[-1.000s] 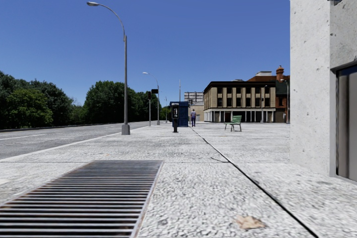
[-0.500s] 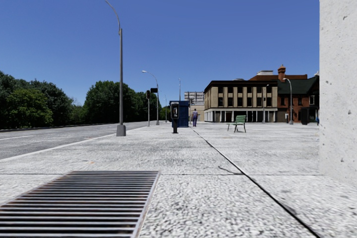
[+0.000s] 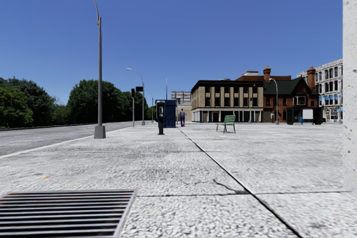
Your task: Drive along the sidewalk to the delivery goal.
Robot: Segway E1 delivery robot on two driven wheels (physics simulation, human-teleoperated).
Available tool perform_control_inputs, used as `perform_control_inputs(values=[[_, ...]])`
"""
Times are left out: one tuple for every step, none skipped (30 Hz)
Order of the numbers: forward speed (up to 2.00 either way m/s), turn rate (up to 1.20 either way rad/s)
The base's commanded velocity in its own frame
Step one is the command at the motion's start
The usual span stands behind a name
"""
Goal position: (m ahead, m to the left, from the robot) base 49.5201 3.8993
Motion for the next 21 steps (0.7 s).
perform_control_inputs(values=[[1.48, 0.0], [1.48, 0.0], [1.48, 0.0], [1.48, 0.0], [1.48, 0.0], [1.48, 0.0], [1.48, 0.0], [1.48, 0.0], [1.48, 0.0], [1.48, 0.0], [1.48, 0.0], [1.48, 0.0], [1.48, 0.0], [1.48, 0.0], [1.48, 0.0], [1.48, 0.0], [1.48, 0.0], [1.48, 0.0], [1.48, 0.0], [1.48, 0.0], [1.48, 0.0]])
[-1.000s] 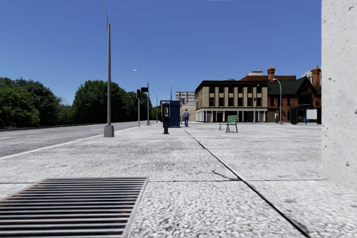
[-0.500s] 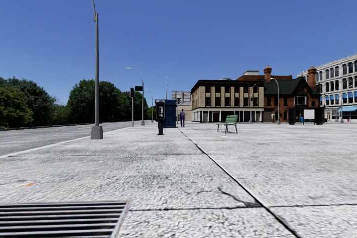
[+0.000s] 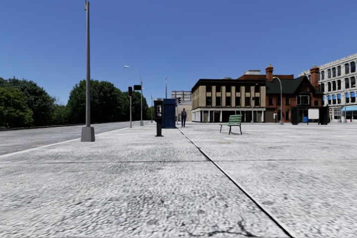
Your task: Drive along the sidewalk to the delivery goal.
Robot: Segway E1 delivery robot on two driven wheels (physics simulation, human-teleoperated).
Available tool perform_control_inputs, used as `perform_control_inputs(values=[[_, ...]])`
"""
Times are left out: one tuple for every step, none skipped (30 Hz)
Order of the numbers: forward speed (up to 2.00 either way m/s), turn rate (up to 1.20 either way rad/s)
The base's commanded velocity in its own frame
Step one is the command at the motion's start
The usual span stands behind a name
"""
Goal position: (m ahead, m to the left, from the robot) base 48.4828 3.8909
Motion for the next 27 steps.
perform_control_inputs(values=[[1.48, 0.0], [1.48, 0.0], [1.48, 0.0], [1.48, 0.0], [1.48, 0.0], [1.48, 0.0], [1.48, 0.0], [1.48, 0.0], [1.48, 0.0], [1.48, 0.0], [1.48, 0.0], [1.48, 0.0], [1.48, 0.0], [1.48, 0.0], [1.48, 0.0], [1.48, 0.0], [1.48, 0.0], [1.48, 0.0], [1.48, 0.0], [1.48, 0.0], [1.48, 0.0], [1.48, 0.0], [1.48, 0.0], [1.48, 0.0], [1.48, 0.0], [1.48, 0.0], [1.48, 0.0]])
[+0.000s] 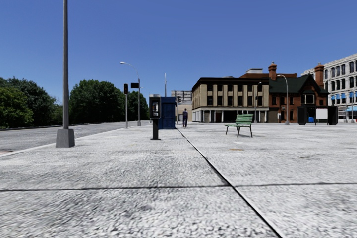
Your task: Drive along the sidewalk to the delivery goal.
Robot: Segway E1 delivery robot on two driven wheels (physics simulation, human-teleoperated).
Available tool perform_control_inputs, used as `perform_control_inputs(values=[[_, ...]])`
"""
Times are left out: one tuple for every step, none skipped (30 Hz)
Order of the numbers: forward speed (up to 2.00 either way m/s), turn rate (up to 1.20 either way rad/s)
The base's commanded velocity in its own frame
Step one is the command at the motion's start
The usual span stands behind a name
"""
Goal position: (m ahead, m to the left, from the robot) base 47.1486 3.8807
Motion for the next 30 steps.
perform_control_inputs(values=[[1.48, 0.0], [1.48, 0.0], [1.49, 0.0], [1.49, 0.0], [1.49, 0.0], [1.49, 0.0], [1.5, 0.0], [1.51, 0.0], [1.52, 0.0], [1.52, 0.0], [1.53, 0.0], [1.53, 0.0], [1.54, 0.0], [1.54, 0.0], [1.54, 0.0], [1.54, 0.0], [1.54, 0.0], [1.55, 0.0], [1.56, 0.0], [1.56, 0.0], [1.56, 0.0], [1.56, 0.0], [1.56, 0.0], [1.57, 0.0], [1.57, 0.0], [1.57, 0.0], [1.57, 0.0], [1.58, 0.0], [1.58, 0.0], [1.59, 0.0]])
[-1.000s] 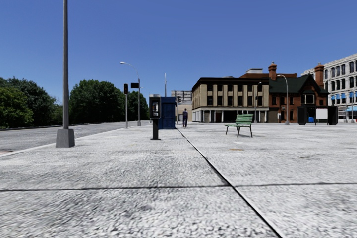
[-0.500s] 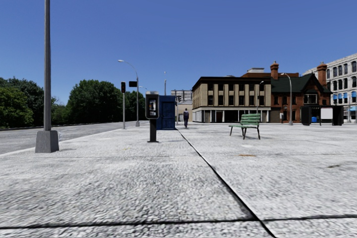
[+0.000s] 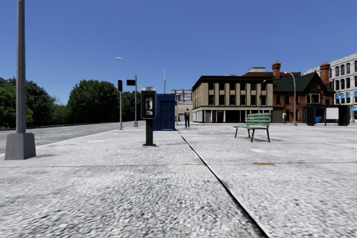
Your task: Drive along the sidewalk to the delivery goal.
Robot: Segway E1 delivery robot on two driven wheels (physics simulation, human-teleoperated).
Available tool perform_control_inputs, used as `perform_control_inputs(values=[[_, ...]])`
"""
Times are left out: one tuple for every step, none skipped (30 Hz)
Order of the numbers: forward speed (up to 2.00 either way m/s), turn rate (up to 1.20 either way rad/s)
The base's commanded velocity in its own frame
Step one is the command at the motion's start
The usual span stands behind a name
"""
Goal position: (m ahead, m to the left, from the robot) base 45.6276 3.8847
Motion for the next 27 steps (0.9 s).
perform_control_inputs(values=[[1.59, 0.0], [1.59, -0.04], [1.59, -0.18], [1.6, -0.38], [1.6, -0.63], [1.6, -0.63], [1.6, -0.78], [1.6, -0.84], [1.6, -0.87], [1.6, -0.88], [1.6, -0.88], [1.6, -0.88], [1.6, -0.77], [1.6, -0.11], [1.6, 0.0], [1.6, 0.0], [1.6, 0.0], [1.6, 0.0], [1.6, 0.0], [1.6, 0.0], [1.6, 0.0], [1.6, 0.0], [1.6, 0.0], [1.6, 0.0], [1.6, 0.0], [1.6, 0.0], [1.6, 0.0]])
